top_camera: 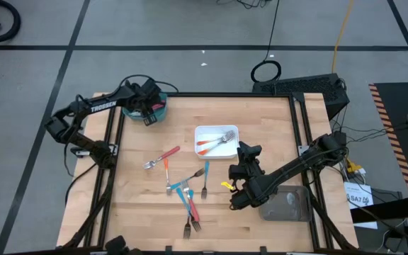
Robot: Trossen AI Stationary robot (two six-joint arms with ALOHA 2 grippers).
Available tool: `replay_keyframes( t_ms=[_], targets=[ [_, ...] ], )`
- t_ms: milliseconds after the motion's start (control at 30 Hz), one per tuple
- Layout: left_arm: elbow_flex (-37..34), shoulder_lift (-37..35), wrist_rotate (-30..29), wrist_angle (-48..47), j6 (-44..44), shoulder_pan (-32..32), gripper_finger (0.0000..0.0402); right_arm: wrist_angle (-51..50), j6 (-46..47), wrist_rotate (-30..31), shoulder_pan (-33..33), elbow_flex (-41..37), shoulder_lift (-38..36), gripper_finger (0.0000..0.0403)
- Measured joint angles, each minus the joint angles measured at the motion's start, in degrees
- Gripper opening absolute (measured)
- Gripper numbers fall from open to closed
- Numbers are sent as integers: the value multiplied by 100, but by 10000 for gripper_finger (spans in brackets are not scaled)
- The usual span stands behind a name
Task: Sort silverware by color (type)
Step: Put the blue fork into the black bin
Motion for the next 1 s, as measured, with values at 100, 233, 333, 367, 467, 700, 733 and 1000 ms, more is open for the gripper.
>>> replay_keyframes(
  t_ms=[100,233,333,367,467,700,733,1000],
  targets=[
    [159,-108,-1,-170,-409,-200,145,0,28,-4,0,0,0,181],
    [274,-323,1,-378,-724,-527,145,18,53,-26,0,0,0,181],
    [304,-538,1,-464,-863,-786,145,44,55,-78,0,0,0,181],
    [307,-620,1,-462,-923,-878,145,48,55,-127,0,0,0,181],
    [315,-866,1,-473,-1104,-1180,145,64,59,-166,0,0,0,181],
    [315,-1241,3,-646,-1689,-2204,145,147,58,-280,0,0,0,181],
    [315,-1267,3,-646,-1783,-2392,145,149,58,-331,0,0,1,181],
    [315,-1279,17,-835,-2760,-3804,145,191,73,-761,2,0,2,181]
  ],
)
